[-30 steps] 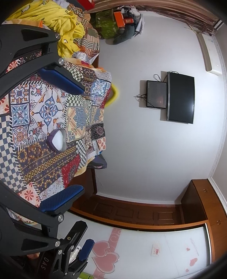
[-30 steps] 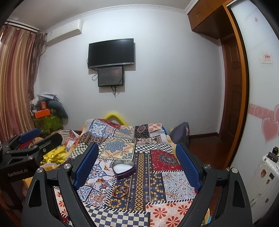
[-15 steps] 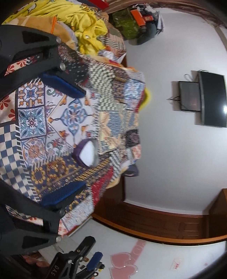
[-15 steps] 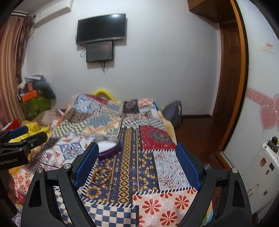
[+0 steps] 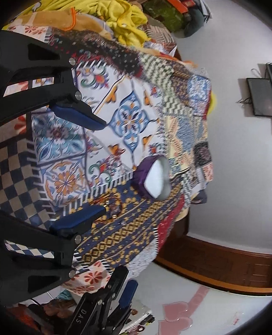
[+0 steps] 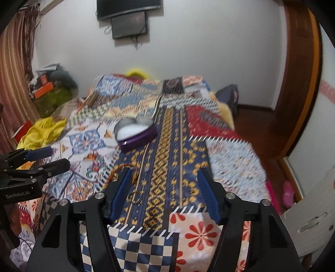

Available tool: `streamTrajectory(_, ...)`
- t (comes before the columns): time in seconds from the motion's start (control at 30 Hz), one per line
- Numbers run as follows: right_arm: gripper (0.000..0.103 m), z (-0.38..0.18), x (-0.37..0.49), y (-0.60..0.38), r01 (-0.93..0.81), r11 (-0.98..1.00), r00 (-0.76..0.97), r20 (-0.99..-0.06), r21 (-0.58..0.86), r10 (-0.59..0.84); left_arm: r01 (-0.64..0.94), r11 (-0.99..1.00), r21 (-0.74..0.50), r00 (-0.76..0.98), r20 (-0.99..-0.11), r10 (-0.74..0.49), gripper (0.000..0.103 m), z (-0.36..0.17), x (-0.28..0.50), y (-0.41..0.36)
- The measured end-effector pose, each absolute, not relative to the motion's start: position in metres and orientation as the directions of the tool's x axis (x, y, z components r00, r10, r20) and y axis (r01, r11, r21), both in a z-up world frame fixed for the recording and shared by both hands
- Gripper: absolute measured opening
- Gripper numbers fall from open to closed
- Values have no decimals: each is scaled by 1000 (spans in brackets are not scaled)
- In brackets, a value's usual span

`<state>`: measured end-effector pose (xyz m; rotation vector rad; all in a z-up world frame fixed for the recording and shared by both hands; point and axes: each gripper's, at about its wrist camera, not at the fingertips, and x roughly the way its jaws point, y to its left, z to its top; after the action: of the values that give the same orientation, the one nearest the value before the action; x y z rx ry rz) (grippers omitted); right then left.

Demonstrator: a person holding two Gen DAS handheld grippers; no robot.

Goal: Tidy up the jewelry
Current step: 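Move both tools down toward the rings scattered beside the heart tin, then close the right tool on a silver ring while the left tool grasps another ring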

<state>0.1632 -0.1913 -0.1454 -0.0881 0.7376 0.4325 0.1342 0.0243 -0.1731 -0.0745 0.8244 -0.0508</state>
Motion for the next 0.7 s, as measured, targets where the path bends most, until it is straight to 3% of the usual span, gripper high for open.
streamTrajectory(0.2,53,-162,169,-181,-460,885,605,-703,75,374,65,991,-116,622,-772,-131,63,-194,140,16)
streamTrajectory(0.47,47,-177,176,-169,-520,848,537,-735,96,413,106,985,-134,571,-803,-171,40,-213,147,12)
streamTrajectory(0.7,36,-193,181,-159,-552,825,475,-769,119,429,109,978,-180,564,-798,-210,36,-220,150,16)
